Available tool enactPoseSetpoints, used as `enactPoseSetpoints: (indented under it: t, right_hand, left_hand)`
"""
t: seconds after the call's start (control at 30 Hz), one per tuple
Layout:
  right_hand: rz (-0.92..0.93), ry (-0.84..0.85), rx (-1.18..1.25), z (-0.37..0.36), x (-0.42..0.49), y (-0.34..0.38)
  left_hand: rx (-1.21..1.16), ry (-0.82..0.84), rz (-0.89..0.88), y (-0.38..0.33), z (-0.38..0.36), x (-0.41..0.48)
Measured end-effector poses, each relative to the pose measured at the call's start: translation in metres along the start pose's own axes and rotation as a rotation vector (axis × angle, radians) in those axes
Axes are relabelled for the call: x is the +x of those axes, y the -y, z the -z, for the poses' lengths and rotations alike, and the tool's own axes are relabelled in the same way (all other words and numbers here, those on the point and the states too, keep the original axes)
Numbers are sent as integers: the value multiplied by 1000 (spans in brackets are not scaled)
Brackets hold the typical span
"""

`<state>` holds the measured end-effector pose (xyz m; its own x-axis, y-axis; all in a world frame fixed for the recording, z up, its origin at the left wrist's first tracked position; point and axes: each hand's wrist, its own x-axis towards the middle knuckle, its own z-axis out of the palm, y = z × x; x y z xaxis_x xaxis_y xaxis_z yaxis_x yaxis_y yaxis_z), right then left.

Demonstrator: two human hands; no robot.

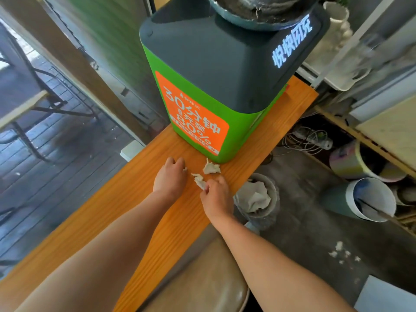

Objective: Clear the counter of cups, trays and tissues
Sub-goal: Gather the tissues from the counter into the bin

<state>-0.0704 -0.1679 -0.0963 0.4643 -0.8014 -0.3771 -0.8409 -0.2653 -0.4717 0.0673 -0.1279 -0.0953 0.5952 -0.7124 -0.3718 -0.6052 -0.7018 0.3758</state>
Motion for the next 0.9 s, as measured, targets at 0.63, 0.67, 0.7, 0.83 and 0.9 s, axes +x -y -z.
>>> enactPoseSetpoints:
  t: [0.63,0.67,0.7,0.83,0.9]
  right_hand:
    - [14,226,35,15,-27,-7]
    - [14,234,50,16,-26,-6]
    - [14,237,65,16,-26,-5]
    - [36,236,75,14,-27,0]
    - [98,223,-20,10,-29,0]
  left_hand:
    - [23,177,32,20,1,-62]
    - [25,176,29,20,2,-63]
    - [27,173,29,19,3,-64]
    - [30,169,21,19,5,-65]
    - [31,165,13,20,5,-65]
